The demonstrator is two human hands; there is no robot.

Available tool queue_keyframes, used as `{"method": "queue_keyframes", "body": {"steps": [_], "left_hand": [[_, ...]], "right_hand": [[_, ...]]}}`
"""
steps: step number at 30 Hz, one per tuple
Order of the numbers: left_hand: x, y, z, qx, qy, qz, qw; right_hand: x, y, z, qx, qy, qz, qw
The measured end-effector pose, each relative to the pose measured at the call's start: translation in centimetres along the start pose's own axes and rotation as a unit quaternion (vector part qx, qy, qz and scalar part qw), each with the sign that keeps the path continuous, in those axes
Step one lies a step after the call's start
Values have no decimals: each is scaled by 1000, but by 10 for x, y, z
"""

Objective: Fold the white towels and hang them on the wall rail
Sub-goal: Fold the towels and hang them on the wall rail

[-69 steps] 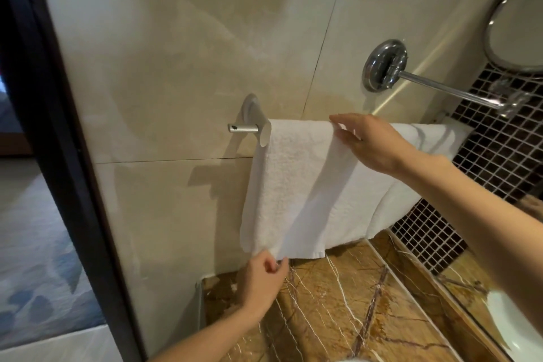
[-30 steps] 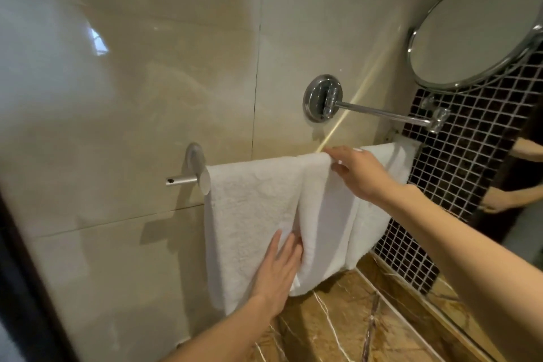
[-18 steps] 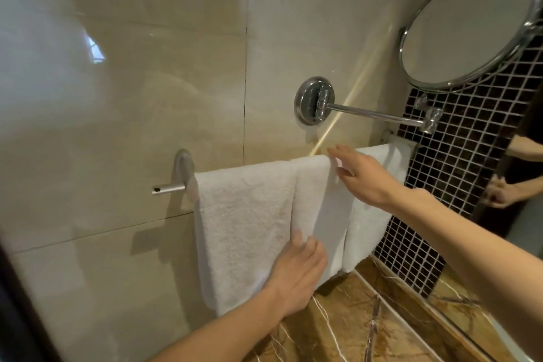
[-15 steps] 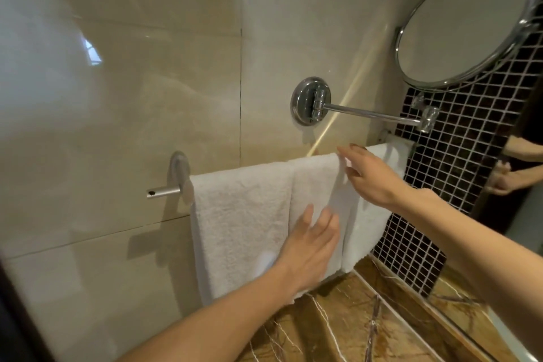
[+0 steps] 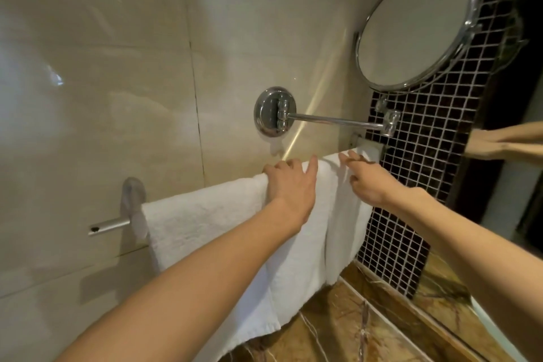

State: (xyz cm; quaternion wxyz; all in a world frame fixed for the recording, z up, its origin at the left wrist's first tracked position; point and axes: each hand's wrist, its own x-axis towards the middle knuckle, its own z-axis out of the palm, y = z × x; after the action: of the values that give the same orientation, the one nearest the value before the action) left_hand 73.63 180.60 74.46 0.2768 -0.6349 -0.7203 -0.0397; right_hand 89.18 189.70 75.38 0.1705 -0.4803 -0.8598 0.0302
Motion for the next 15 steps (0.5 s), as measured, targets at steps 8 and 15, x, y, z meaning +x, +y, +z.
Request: {"method": "queue_keyframes", "body": {"steps": [8,15], "left_hand": [[7,7,-4,-1,-25,5,1000],[9,8,-5,-11,-35,10,999]], "right_hand": [[-1,9,-1,5,3,10,1000],[1,9,-5,10,-8,14,1000]]}}
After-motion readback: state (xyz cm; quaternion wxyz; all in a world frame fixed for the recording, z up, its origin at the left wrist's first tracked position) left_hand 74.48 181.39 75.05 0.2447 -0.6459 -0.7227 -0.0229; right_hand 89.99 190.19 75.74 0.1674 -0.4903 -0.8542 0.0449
